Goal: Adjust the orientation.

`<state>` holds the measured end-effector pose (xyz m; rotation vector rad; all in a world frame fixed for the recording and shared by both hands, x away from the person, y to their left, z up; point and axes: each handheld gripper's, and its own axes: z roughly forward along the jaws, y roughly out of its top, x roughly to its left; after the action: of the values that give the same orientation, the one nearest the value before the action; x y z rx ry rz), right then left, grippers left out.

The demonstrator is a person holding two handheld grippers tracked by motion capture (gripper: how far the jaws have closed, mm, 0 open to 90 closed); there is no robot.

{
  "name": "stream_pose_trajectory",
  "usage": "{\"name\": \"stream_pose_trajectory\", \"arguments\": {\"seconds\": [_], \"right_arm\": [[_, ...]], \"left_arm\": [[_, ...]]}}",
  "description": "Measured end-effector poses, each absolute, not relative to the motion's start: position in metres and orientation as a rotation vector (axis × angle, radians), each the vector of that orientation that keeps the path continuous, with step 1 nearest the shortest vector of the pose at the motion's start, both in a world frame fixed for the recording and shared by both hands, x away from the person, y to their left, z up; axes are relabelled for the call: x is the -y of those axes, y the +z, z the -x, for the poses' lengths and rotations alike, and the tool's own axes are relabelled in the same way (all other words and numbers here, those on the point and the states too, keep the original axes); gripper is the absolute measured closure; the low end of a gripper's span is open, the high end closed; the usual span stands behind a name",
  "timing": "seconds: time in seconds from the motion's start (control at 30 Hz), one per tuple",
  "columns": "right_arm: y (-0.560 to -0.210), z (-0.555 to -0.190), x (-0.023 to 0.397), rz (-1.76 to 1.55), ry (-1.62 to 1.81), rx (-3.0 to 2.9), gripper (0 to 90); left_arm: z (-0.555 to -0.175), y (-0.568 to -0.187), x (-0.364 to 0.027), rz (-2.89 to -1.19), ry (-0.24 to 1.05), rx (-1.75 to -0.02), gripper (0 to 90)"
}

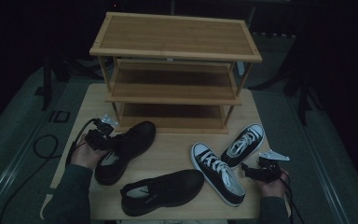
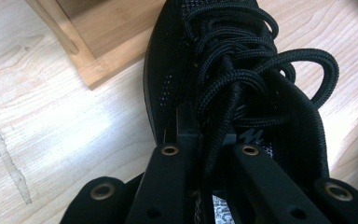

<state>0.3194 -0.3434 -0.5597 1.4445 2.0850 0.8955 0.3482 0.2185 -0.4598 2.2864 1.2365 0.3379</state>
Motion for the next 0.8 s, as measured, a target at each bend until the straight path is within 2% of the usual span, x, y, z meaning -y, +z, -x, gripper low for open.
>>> {"name": "stream_pose_trajectory", "arguments": {"seconds": [0.8], "right_arm": [[-0.56, -0.319, 0.343, -1.445, 0.896, -2.085, 15.3]], "left_arm": [[-0.374, -0.45, -0.206, -2.193, 0.348, -1.313, 87.3]]}}
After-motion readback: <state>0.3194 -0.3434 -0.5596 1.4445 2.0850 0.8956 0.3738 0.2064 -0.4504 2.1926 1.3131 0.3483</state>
